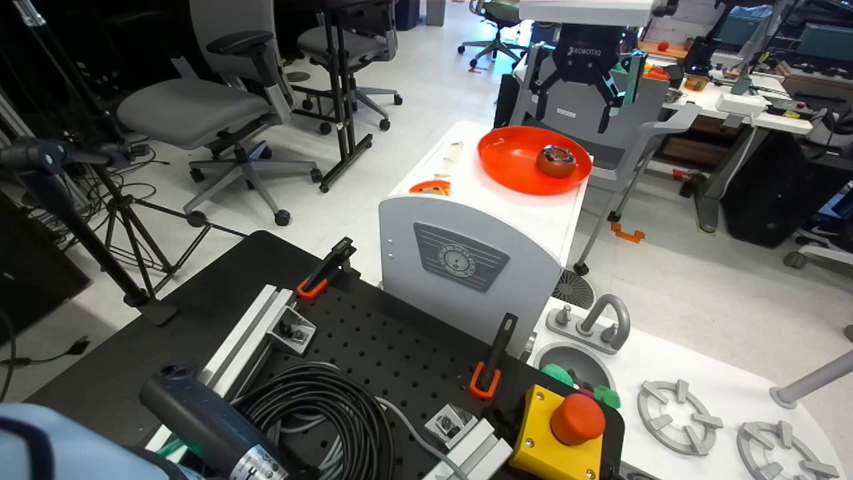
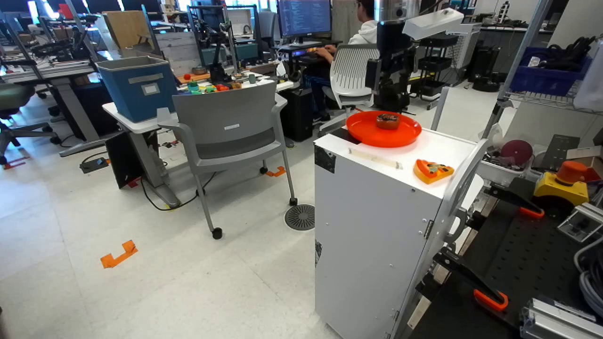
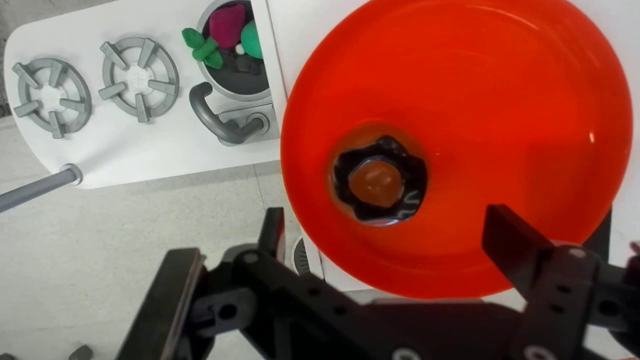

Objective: Remove the donut from the plate

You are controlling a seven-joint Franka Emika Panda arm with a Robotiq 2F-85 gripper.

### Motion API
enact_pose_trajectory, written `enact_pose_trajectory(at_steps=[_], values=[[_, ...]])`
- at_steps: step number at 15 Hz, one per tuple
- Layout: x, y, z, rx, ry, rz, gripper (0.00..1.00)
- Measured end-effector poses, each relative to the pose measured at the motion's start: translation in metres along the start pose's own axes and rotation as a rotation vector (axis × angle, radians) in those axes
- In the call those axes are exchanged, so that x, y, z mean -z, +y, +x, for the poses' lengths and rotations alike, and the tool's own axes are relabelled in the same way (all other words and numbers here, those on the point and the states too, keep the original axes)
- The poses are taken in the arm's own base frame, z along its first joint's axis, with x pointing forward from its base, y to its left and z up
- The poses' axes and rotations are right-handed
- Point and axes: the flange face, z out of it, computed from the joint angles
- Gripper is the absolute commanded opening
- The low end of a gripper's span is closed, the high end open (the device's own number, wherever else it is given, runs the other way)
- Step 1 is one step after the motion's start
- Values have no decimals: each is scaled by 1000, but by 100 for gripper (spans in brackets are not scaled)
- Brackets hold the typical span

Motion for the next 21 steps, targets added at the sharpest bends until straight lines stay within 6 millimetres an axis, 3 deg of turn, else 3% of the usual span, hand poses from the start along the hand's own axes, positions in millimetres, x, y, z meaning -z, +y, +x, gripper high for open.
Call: enact_pose_trajectory(at_steps=[12,21], values=[[-20,-1,-1,44,-33,-1,100],[-21,4,-1,77,-36,-2,100]])
